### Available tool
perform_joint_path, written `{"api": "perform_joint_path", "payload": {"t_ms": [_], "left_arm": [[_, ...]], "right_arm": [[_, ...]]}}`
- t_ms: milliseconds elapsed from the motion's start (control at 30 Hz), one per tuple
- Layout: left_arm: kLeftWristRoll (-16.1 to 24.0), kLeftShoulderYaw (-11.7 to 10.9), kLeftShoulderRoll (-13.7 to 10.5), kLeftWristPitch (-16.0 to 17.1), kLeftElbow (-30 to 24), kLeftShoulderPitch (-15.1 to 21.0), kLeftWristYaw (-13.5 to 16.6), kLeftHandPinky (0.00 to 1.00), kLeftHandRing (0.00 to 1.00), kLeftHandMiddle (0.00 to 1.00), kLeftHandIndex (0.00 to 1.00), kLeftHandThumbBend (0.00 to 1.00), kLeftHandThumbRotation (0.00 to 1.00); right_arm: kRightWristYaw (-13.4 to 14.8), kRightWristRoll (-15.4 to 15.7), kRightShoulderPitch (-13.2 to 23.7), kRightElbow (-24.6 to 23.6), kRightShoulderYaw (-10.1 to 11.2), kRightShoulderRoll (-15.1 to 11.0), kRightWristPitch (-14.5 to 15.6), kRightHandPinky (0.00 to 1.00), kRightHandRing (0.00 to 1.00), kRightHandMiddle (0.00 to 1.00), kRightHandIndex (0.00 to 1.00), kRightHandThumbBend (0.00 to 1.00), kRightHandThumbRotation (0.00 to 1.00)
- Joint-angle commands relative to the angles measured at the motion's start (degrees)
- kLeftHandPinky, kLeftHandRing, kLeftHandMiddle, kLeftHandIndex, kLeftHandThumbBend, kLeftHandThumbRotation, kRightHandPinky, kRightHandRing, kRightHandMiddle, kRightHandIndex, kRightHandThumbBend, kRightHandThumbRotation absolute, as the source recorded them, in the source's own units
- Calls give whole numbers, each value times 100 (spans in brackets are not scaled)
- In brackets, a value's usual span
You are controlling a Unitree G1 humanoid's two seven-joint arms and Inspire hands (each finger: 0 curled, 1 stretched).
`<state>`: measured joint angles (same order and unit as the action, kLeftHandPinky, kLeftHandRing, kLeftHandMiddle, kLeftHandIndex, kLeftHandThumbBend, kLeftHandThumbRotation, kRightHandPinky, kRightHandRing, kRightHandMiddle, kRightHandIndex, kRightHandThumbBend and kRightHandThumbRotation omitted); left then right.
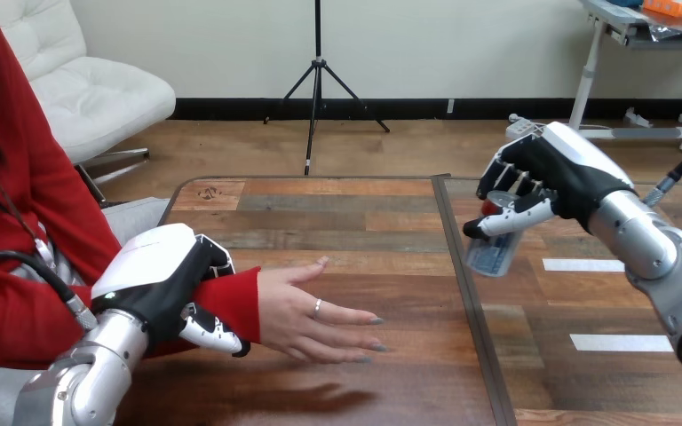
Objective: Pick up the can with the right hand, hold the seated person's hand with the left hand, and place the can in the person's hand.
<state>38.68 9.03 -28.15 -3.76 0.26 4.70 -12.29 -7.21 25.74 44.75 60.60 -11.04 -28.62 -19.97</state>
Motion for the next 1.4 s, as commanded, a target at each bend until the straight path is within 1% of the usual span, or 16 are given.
{"api": "perform_joint_path", "payload": {"t_ms": [0,333,633,1033,1233,1367], "left_arm": [[-208,35,430,277,-681,1568,228,23,30,36,36,75,0],[-219,109,558,224,-604,1664,185,23,30,36,36,75,0],[-228,157,713,191,-508,1788,198,24,30,36,36,75,0],[-171,224,878,226,-406,1956,291,24,30,36,36,75,0],[-171,231,943,284,-352,2042,317,23,29,36,37,74,0],[-215,213,1030,225,-353,2089,292,23,29,36,37,74,0]], "right_arm": [[257,-59,1093,-712,62,114,-197,31,35,41,45,69,0],[233,-44,1129,-896,47,304,-86,31,34,41,45,69,0],[150,-138,1194,-923,70,489,-185,31,35,41,46,68,0],[68,-130,1278,-976,27,720,-164,31,36,41,45,66,0],[79,-74,1298,-1034,-12,838,-79,32,36,41,45,67,0],[71,-51,1302,-1084,-38,930,-10,32,36,41,46,67,0]]}}
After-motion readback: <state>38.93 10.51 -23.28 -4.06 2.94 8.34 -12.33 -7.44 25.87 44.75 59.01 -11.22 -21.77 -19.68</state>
